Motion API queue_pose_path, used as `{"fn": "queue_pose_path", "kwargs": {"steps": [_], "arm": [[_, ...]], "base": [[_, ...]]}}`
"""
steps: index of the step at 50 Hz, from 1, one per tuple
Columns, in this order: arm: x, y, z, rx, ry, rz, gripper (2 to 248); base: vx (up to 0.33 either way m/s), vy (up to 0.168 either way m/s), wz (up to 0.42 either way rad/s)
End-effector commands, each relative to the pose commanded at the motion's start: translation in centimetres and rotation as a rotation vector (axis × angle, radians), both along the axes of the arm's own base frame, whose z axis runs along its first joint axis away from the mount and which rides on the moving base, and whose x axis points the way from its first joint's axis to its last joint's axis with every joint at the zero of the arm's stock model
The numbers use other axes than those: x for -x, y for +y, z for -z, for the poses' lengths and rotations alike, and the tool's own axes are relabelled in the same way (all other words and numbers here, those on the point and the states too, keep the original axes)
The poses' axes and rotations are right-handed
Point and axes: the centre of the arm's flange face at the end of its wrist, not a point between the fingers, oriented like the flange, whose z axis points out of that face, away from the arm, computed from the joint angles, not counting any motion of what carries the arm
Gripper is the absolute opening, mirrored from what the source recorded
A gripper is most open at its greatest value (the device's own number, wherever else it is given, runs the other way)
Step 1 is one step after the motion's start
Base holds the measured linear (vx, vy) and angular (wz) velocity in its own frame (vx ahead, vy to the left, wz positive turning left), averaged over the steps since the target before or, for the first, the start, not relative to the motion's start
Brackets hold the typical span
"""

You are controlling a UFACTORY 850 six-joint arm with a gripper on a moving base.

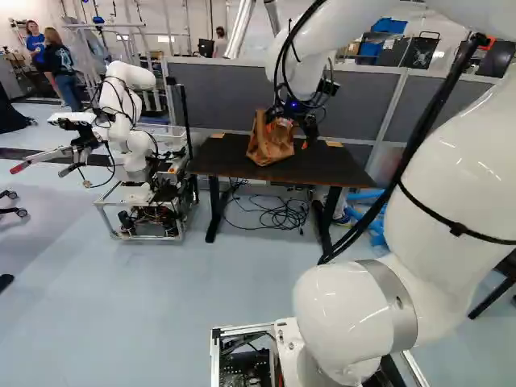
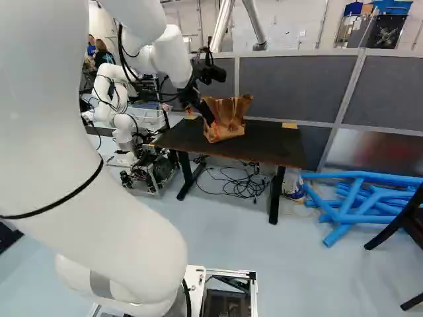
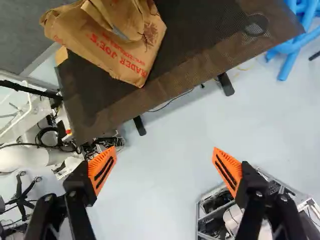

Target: Pick up the bag on the ground and place it on the table

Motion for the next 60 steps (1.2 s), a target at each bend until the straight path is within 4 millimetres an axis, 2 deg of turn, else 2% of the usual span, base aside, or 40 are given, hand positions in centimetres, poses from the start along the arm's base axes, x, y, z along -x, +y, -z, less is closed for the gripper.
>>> {"fn": "queue_pose_path", "kwargs": {"steps": [25,60], "arm": [[2.8,0.4,5.8,0.062,-0.153,-0.148,247],[8.9,0.7,13.5,0.207,-0.385,-0.318,247]], "base": [[0.000,0.000,0.000],[0.000,0.000,0.000]]}}
